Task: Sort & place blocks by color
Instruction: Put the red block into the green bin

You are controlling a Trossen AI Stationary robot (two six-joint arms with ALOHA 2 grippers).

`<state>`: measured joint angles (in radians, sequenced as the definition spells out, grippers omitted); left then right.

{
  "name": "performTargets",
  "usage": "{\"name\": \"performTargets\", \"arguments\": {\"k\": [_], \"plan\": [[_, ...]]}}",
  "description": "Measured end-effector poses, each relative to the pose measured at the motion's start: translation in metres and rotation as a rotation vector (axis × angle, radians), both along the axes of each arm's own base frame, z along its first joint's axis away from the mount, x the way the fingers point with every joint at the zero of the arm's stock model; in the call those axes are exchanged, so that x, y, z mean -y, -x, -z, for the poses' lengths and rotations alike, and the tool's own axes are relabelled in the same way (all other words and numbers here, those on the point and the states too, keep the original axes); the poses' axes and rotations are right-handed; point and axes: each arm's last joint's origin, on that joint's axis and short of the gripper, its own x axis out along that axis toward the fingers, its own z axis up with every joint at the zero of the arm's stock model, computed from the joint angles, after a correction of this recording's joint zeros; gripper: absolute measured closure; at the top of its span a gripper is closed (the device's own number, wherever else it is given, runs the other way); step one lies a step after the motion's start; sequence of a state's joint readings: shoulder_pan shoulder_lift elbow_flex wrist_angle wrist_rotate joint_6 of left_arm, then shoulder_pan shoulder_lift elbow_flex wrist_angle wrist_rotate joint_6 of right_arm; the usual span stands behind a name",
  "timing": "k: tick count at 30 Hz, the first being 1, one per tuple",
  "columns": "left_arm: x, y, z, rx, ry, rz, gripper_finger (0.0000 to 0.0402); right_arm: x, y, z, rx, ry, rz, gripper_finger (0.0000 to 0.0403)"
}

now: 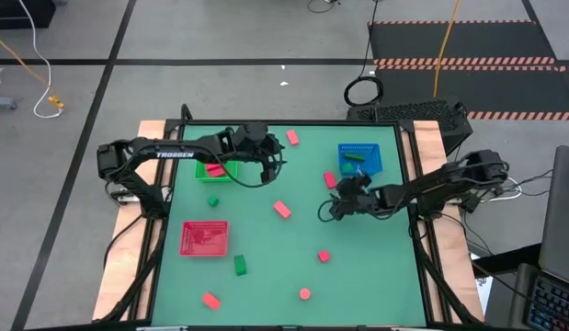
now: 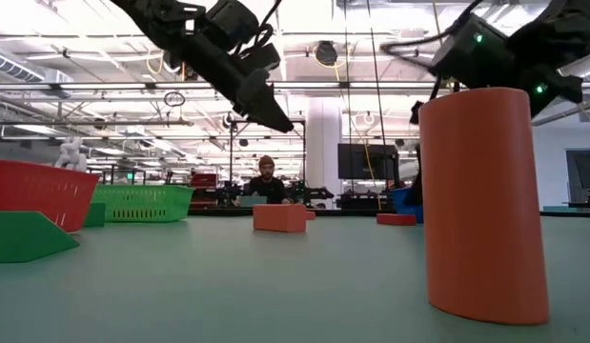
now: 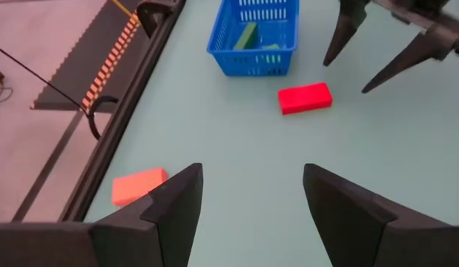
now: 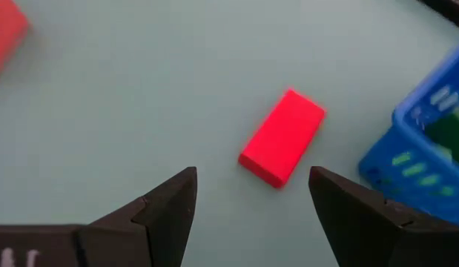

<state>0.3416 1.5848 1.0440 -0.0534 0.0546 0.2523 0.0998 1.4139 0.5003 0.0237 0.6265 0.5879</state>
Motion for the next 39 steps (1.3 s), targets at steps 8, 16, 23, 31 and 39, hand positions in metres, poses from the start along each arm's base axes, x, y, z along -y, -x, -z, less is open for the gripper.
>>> {"name": "performTargets", "arguments": {"k": [8, 16, 23, 31, 39], "plan": [[0.001, 0.001, 0.004, 0.012, -0.005, 0.000, 0.0167, -0.003, -0.020, 0.012, 0.021, 0.037, 0.131, 0.0149], [0.002, 0.001, 0.005, 0.002, -0.002, 0.004, 0.0167, 0.005, -0.031, 0.025, -0.004, 0.049, 0.217, 0.0149], [0.002, 0.001, 0.005, -0.007, -0.001, 0.005, 0.0167, 0.009, -0.031, 0.028, 0.017, 0.020, 0.266, 0.0149], [0.002, 0.001, 0.006, -0.006, 0.013, -0.004, 0.0168, 0.008, -0.032, 0.028, 0.026, 0.013, 0.265, 0.0206], [0.010, -0.001, 0.006, -0.004, 0.020, 0.013, 0.0167, 0.004, -0.032, 0.029, 0.017, 0.018, 0.238, 0.0285]]}}
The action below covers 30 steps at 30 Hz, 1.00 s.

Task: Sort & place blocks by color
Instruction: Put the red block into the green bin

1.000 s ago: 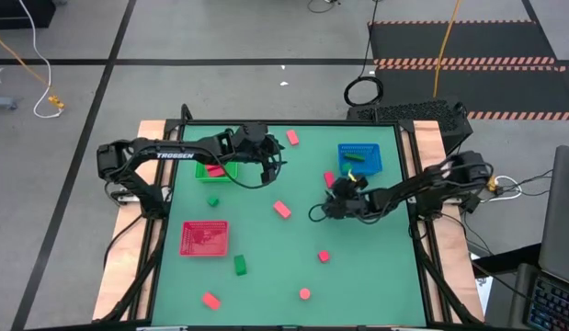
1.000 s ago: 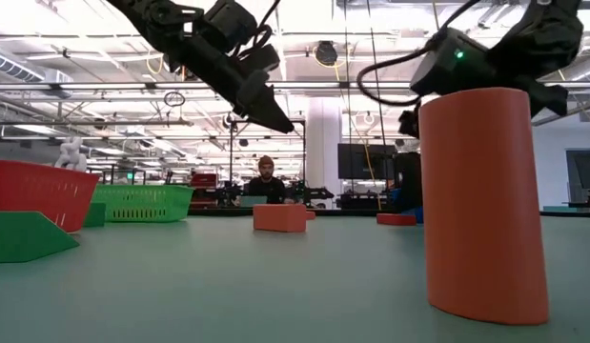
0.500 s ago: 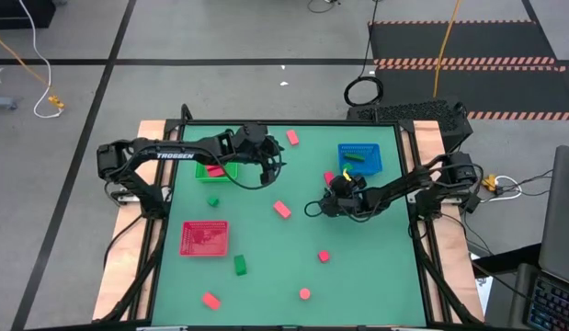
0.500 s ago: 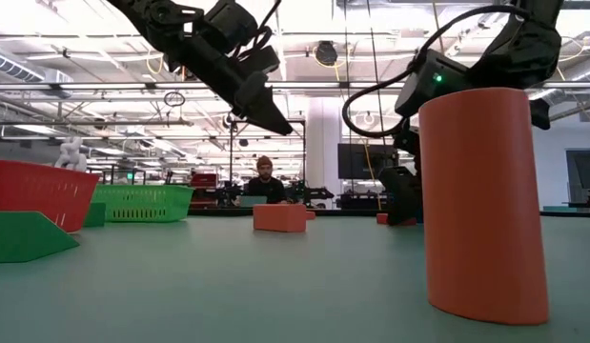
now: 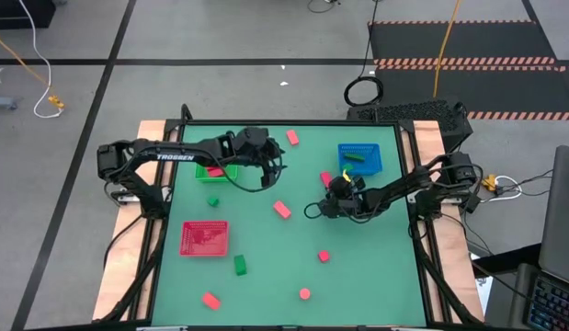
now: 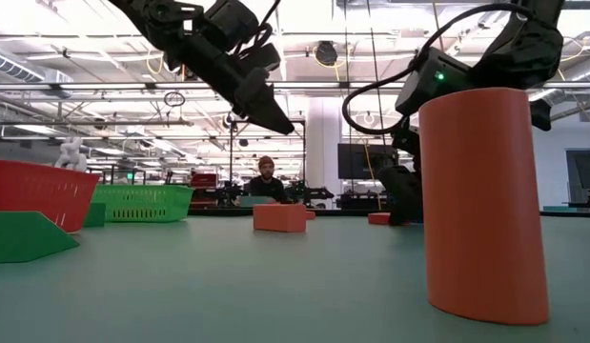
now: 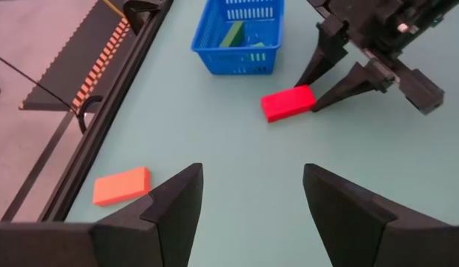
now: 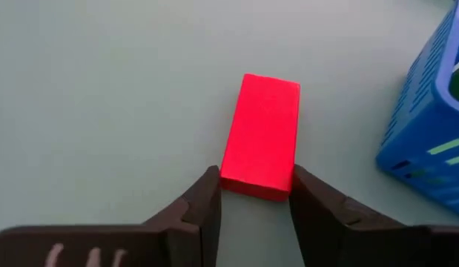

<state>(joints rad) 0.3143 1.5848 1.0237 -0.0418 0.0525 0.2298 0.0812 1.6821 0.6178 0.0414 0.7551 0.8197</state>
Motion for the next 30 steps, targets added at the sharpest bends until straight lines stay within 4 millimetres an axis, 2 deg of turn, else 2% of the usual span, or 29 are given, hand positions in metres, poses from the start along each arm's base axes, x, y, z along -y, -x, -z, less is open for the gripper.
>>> {"name": "performTargets", "arguments": {"k": [8, 14, 18, 24, 27, 30], "plan": [[0.003, -0.001, 0.000, 0.000, -0.001, 0.010, 0.0167, -0.014, -0.010, -0.006, -0.011, 0.092, -0.200, 0.0285], [0.003, -0.001, 0.000, 0.000, -0.003, 0.011, 0.0167, -0.027, -0.023, -0.020, 0.027, 0.221, -0.386, 0.0285], [0.005, -0.001, 0.001, -0.019, -0.046, 0.048, 0.0167, -0.030, -0.028, -0.035, 0.027, 0.344, -0.495, 0.0285], [0.022, -0.005, 0.001, -0.034, -0.153, 0.270, 0.0167, -0.018, -0.030, -0.060, 0.017, 0.477, -0.527, 0.0285], [0.036, -0.008, 0.002, -0.070, -0.291, 0.366, 0.0167, -0.009, -0.029, -0.065, 0.000, 0.497, -0.516, 0.0285], [0.049, -0.010, 0.002, -0.130, -0.453, 0.372, 0.0167, -0.003, -0.030, -0.066, 0.022, 0.468, -0.566, 0.0285]]}}
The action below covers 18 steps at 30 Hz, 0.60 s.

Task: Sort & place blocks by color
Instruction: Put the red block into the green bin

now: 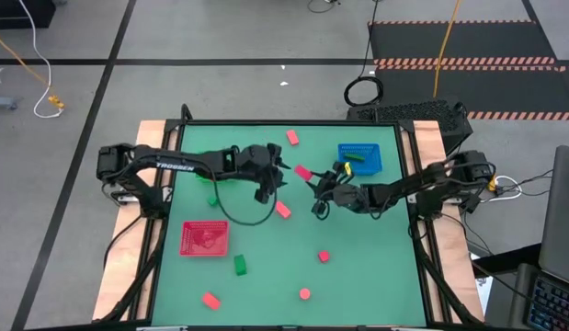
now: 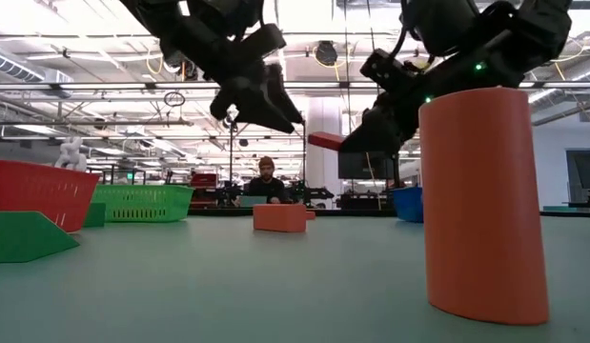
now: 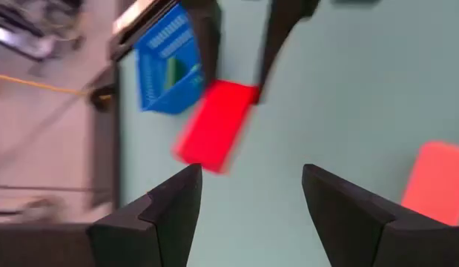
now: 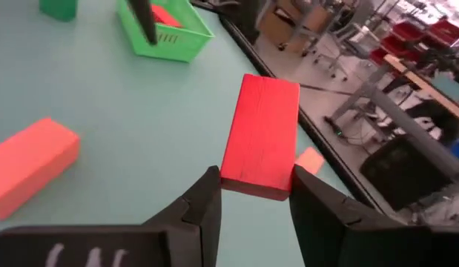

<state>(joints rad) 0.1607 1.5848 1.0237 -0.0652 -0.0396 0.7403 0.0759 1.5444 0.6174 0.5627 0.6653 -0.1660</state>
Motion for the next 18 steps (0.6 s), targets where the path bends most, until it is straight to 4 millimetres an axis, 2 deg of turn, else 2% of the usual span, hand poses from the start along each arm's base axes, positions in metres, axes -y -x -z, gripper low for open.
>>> {"name": "performTargets", "arguments": {"k": [4, 9, 18], "plan": [[0.011, -0.002, -0.002, -0.016, -0.163, -0.067, 0.0167, 0.004, -0.002, 0.001, 0.012, -0.064, -0.066, 0.0285], [0.016, -0.002, -0.002, -0.025, -0.211, -0.094, 0.0156, 0.008, -0.005, -0.005, 0.090, -0.097, -0.087, 0.0285], [0.026, -0.009, 0.010, -0.107, -0.414, -0.051, 0.0122, 0.028, -0.007, -0.008, 0.250, -0.429, -0.136, 0.0285]]}}
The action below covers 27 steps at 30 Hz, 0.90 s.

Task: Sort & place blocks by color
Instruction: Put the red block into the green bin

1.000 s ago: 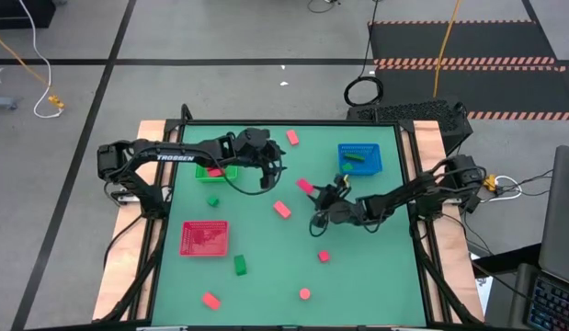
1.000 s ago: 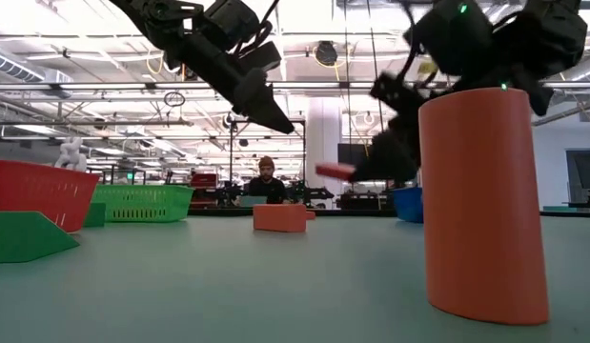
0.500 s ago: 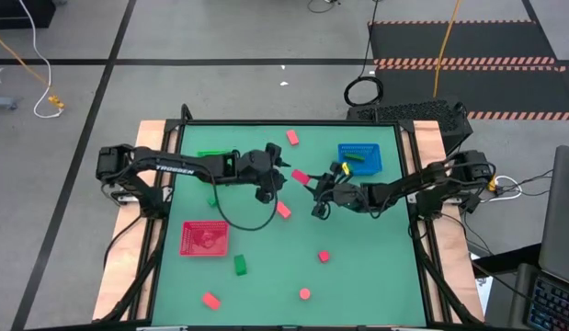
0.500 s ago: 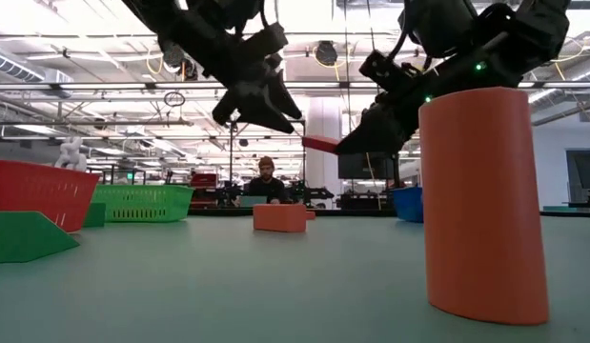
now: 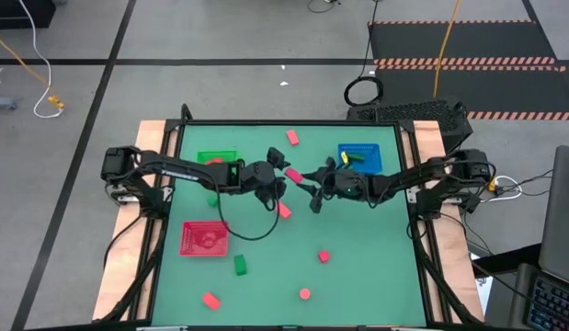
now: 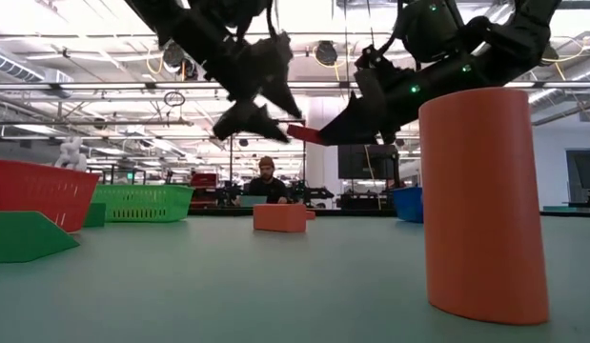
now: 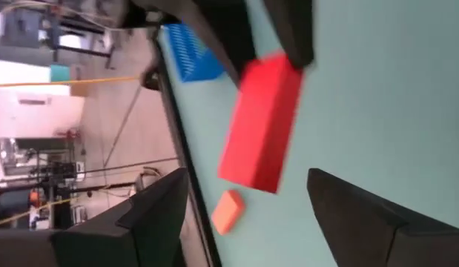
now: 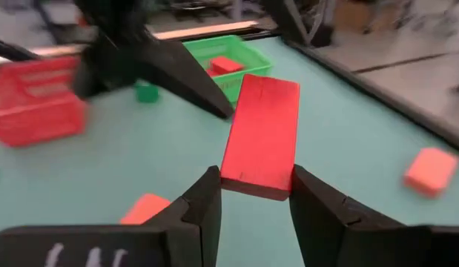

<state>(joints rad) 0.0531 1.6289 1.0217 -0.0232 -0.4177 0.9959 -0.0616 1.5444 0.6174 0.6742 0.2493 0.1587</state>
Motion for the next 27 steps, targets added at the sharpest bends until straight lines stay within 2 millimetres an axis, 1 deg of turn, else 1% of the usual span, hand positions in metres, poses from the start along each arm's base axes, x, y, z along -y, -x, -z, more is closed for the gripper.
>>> {"name": "performTargets", "arguments": {"k": [6, 10, 13, 15, 20, 23, 27], "plan": [[0.004, -0.011, 0.007, 0.023, -0.052, 0.043, 0.0119, 0.002, -0.001, -0.001, 0.028, -0.069, -0.061, 0.0282], [0.006, -0.015, 0.014, 0.028, -0.074, 0.029, 0.0138, 0.002, -0.001, 0.000, 0.019, -0.072, -0.061, 0.0280], [0.009, -0.018, 0.016, 0.026, -0.093, 0.021, 0.0172, 0.003, 0.000, 0.000, 0.017, -0.072, -0.059, 0.0280], [0.011, -0.019, 0.020, 0.019, -0.111, 0.006, 0.0208, 0.003, 0.000, 0.000, 0.015, -0.070, -0.060, 0.0280], [0.017, -0.018, 0.025, -0.024, -0.163, -0.030, 0.0346, 0.003, -0.001, -0.002, 0.035, -0.086, -0.060, 0.0278], [0.019, -0.018, 0.024, -0.017, -0.168, -0.041, 0.0347, 0.003, -0.001, -0.002, 0.036, -0.075, -0.056, 0.0271], [0.018, -0.017, 0.024, -0.021, -0.200, -0.099, 0.0347, 0.005, -0.001, -0.002, 0.029, -0.044, -0.032, 0.0243]]}}
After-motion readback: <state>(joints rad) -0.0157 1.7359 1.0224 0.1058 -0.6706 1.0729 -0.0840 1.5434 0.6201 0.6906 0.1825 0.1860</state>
